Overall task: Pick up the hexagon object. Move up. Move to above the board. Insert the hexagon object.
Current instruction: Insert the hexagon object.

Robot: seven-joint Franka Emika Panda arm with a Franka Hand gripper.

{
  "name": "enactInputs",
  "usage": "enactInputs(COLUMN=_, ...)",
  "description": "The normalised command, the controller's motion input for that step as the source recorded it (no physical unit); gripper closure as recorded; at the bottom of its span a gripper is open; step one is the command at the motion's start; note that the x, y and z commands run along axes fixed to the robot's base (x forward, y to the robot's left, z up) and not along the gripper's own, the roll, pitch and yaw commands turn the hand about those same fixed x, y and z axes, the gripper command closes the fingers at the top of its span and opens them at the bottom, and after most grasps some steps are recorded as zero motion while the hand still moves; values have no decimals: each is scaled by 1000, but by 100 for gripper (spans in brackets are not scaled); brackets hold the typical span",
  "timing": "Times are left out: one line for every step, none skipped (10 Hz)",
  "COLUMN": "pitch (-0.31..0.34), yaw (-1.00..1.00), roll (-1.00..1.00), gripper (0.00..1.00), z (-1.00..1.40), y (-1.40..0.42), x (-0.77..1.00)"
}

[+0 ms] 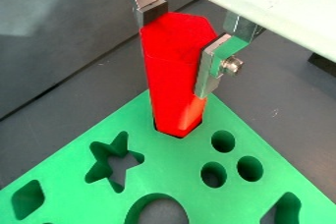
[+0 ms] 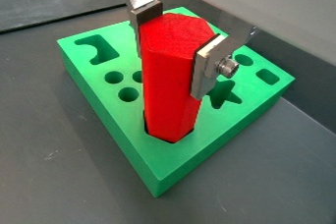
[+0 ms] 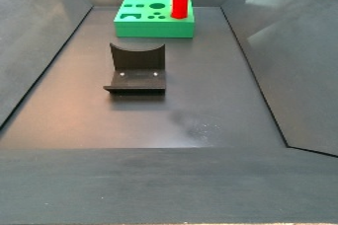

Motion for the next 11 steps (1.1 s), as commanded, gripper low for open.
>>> enactInputs(pitch=0, yaw=51, roll=77, gripper=100, z=-129, y=0, x=0)
enactInputs(pitch=0, yaw=0, roll=0, gripper=100, z=0, y=-23, x=0)
enactInputs(pitch=0, yaw=0, roll=217, gripper=100, z=-266, y=-171, x=-14)
enactInputs(pitch=14, yaw=0, roll=500, gripper=100, z=-329, y=-337, x=-94)
enactInputs(pitch=11, yaw=0, roll=500, gripper=100, z=-317, y=-337, x=0)
enactInputs(pitch=3, yaw=0, roll=483, gripper=100, z=-417, y=-383, x=0)
enactInputs(pitch=0, yaw=0, roll=453, gripper=100, z=-494, y=-391, x=0)
enactInputs(pitch=0, yaw=0, roll=396, gripper=100, z=-626, y=-463, x=0)
enactInputs(pitch=10, yaw=0, roll=127, gripper=100, z=-89, y=-66, x=0)
enactInputs(pitch=0, yaw=0, roll=4, gripper=100, z=0, y=0, x=0)
enactInputs(pitch=0, yaw=0, roll=0, gripper=100, z=0, y=0, x=0)
